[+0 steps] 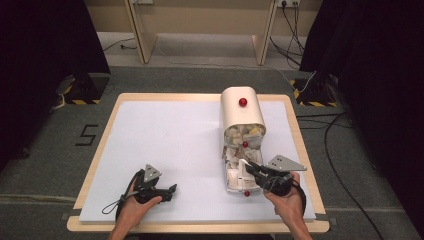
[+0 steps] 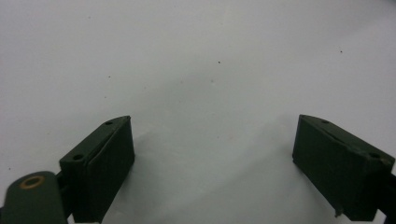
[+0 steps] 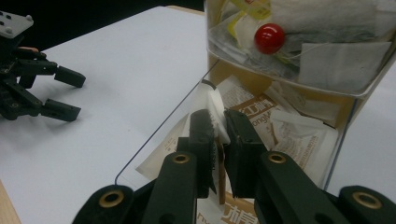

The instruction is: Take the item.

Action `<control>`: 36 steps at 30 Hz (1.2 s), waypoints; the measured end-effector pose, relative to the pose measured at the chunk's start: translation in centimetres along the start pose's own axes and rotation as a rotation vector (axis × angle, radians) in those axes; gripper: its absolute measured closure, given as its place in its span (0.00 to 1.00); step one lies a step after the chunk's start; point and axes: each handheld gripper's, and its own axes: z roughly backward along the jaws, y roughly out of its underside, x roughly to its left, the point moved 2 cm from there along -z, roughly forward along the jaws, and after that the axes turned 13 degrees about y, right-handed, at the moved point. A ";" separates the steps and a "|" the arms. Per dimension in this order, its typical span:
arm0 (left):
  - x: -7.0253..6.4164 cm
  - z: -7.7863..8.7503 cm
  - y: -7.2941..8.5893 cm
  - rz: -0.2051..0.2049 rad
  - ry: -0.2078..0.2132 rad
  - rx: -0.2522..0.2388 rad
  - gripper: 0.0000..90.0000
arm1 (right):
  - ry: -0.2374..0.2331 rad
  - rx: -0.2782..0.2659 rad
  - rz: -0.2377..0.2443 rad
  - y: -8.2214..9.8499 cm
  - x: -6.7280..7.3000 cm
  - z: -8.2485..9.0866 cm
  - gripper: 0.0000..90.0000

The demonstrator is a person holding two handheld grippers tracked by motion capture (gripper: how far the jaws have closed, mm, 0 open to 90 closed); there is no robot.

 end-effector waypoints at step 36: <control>0.0 0.0 0.0 -0.002 0.001 0.004 0.13 | 0.129 -0.058 -0.091 -0.6 -5.2 2.3 0.91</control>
